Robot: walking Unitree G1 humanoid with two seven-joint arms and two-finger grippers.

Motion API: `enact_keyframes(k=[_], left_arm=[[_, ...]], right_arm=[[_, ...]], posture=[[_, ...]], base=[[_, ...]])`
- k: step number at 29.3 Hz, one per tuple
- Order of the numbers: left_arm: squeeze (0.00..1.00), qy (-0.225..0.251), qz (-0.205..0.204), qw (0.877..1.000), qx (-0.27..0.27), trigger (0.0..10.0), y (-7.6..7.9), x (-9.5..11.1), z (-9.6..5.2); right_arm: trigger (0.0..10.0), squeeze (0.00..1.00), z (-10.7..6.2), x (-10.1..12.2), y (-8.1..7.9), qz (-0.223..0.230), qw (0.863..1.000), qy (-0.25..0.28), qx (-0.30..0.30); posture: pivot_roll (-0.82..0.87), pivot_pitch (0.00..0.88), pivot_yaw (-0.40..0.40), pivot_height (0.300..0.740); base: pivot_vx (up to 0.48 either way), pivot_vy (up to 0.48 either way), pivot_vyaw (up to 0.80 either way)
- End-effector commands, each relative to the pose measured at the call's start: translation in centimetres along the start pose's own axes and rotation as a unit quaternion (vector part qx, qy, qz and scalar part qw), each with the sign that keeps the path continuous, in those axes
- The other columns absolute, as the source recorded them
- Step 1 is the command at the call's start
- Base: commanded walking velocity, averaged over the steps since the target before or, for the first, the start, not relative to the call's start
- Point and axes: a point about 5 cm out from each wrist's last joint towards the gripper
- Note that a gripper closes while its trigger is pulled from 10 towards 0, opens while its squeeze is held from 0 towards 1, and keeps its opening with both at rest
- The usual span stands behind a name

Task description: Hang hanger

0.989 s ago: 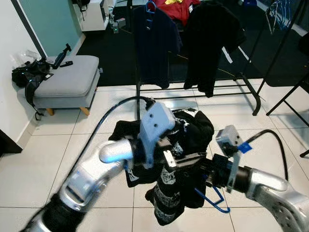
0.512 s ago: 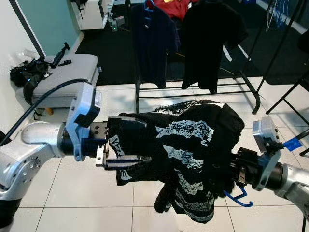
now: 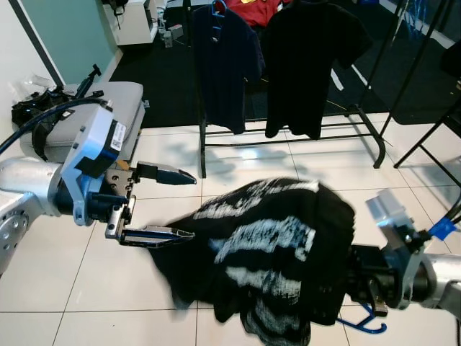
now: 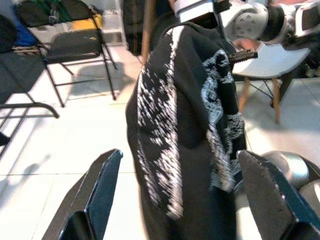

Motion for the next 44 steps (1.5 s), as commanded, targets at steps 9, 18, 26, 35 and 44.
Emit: enact_keyframes(k=[9,18,26,35,44], left_arm=[[0.00,-0.093,-0.035,0.992,-0.078,10.0,1.0,-0.5,-0.2],[0.00,-0.147,-0.052,0.985,-0.076,10.0,1.0,-1.7,-0.9],[0.00,-0.157,-0.050,0.984,-0.063,9.9,0.6,-2.6,-0.1],[0.00,-0.127,-0.052,0.986,-0.096,0.0,1.0,-3.4,2.9],[0.00,-0.133,-0.046,0.985,-0.099,0.0,0.9,-3.9,3.6]], right_arm=[[10.0,0.00,1.6,1.3,-0.2,-0.033,0.998,0.012,0.051],[10.0,0.00,1.2,1.8,0.2,-0.043,0.998,0.008,0.042],[10.0,0.00,1.3,2.1,0.5,-0.053,0.998,0.009,0.041],[10.0,0.00,1.8,2.3,1.0,-0.061,0.998,0.015,0.033],[10.0,0.00,2.0,2.3,1.4,-0.064,0.998,0.024,0.011]], posture=[[-0.01,0.150,0.089,0.740],[-0.01,0.150,0.086,0.740],[-0.01,0.146,0.083,0.740],[-0.02,0.140,0.082,0.740],[-0.01,0.147,0.085,0.740]], base=[[0.000,0.000,0.00],[0.000,0.000,0.00],[0.000,0.000,0.00],[0.000,0.000,0.00],[0.000,0.000,0.00]])
Point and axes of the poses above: a point about 5 cm out from each wrist's last joint towards the gripper, its own z axis pointing out of the wrist towards the gripper, its own x axis along the axis of the wrist's last joint, y = z × x, and after that the axes turned 15 degrees about -z, right-handed
